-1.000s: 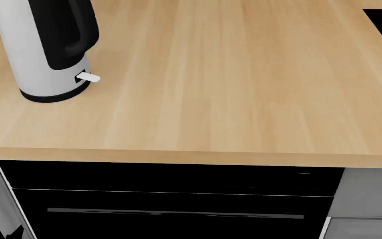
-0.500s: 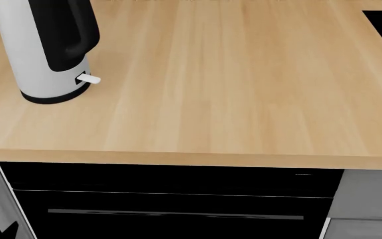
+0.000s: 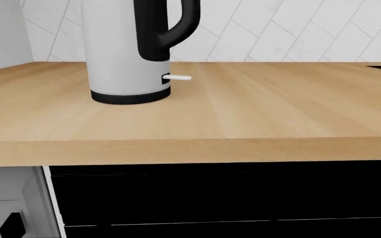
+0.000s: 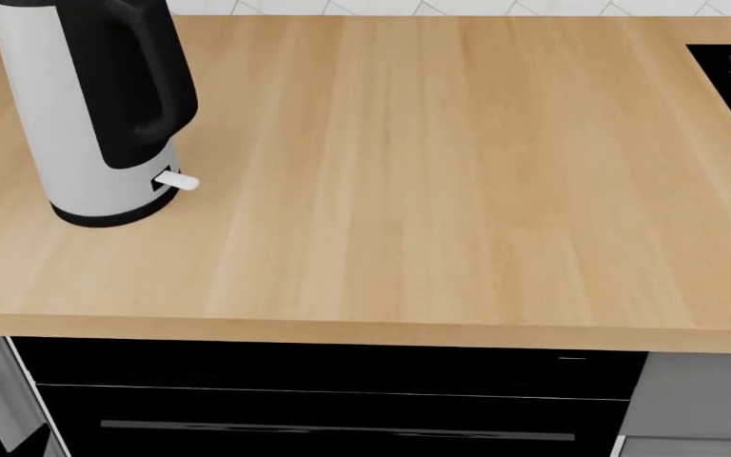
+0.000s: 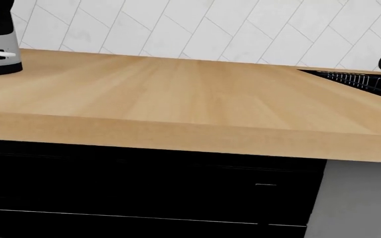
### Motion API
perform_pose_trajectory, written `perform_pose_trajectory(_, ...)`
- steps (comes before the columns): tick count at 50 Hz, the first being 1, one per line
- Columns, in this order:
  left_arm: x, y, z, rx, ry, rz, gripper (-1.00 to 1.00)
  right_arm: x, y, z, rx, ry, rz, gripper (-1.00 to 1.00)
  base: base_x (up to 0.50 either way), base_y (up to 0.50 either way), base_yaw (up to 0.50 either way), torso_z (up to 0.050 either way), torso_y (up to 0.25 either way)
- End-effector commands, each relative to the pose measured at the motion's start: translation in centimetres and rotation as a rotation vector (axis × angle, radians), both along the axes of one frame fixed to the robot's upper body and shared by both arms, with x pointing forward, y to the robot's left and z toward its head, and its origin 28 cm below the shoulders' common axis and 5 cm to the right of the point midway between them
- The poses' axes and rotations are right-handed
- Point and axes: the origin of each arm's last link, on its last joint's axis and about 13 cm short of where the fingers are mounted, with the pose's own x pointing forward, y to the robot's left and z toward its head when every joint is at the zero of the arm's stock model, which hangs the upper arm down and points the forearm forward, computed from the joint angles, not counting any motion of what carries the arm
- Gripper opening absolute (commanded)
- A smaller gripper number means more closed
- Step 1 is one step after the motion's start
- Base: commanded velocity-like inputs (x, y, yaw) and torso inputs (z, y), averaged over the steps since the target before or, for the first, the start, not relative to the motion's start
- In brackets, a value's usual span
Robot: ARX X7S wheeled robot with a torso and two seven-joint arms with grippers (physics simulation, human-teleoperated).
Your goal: Press the button to open the lid of the electric kettle.
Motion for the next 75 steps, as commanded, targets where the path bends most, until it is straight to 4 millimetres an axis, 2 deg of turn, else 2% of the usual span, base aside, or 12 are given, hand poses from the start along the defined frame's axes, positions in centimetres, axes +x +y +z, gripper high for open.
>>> perform_pose_trajectory(1,0.0,0.0,-0.3,0.005,0.009,-0.014,1.00,-0.1,0.0,0.0,-0.010,-0.003,0.001,1.00,0.00,0.00,0.00,0.049,0.000)
perform_pose_trajectory(23,-0.4,-0.4,0.6,-0.086,0.070,-0.024,1.00,-0.2,0.0,1.0,0.020,0.013,-0.024,1.00,0.00,0.00,0.00,0.038,0.000)
perform_pose_trajectory(25,-0.6,-0.6,1.2,-0.046,0.073,-0.035,1.00,-0.1,0.3,3.4,-0.017,-0.020,-0.023,1.00,0.00,0.00,0.00,0.000,0.000)
perform_pose_trajectory(30,-0.7,-1.3,7.4,-0.012,0.067,-0.050,1.00,-0.7,0.4,9.2,-0.067,-0.070,-0.021,1.00,0.00,0.00,0.00,0.000,0.000)
perform_pose_trajectory(35,-1.8,-1.4,11.2,-0.014,0.043,-0.050,1.00,-1.8,0.3,13.6,-0.063,-0.135,-0.040,1.00,0.00,0.00,0.00,0.000,0.000)
perform_pose_trajectory(41,-2.7,-0.7,15.1,-0.005,-0.028,0.001,1.00,-2.6,0.2,17.2,-0.071,-0.186,-0.052,1.00,0.00,0.00,0.00,0.000,0.000)
perform_pose_trajectory(45,-3.3,-0.5,16.8,0.012,0.006,0.030,1.00,-2.4,-0.2,18.0,-0.074,-0.160,-0.075,1.00,0.00,0.00,0.00,0.000,0.000)
perform_pose_trajectory(48,-3.6,-0.9,18.6,0.030,0.065,-0.019,1.00,-2.1,-3.9,21.6,-0.164,-0.298,-0.366,1.00,0.00,0.00,0.00,0.000,0.000)
perform_pose_trajectory(50,-4.1,-0.8,18.9,-0.002,0.054,-0.013,1.00,-2.8,-3.2,21.2,-0.142,-0.240,-0.426,1.00,0.00,0.00,0.00,0.000,0.000)
perform_pose_trajectory(52,-4.4,-0.5,19.6,0.026,0.055,-0.011,1.00,-4.2,-1.9,20.7,-0.101,-0.150,-0.158,1.00,0.00,0.00,0.00,0.000,0.000)
perform_pose_trajectory(54,-4.5,-0.2,19.8,0.084,0.111,-0.018,1.00,-4.3,-1.9,19.6,-0.076,-0.104,-0.042,1.00,0.13,0.00,0.00,0.000,0.000)
perform_pose_trajectory(75,-4.6,-0.2,19.7,0.080,0.117,-0.017,1.00,-4.0,-2.2,18.8,-0.120,-0.097,-0.057,1.00,0.29,0.00,0.00,0.000,0.000)
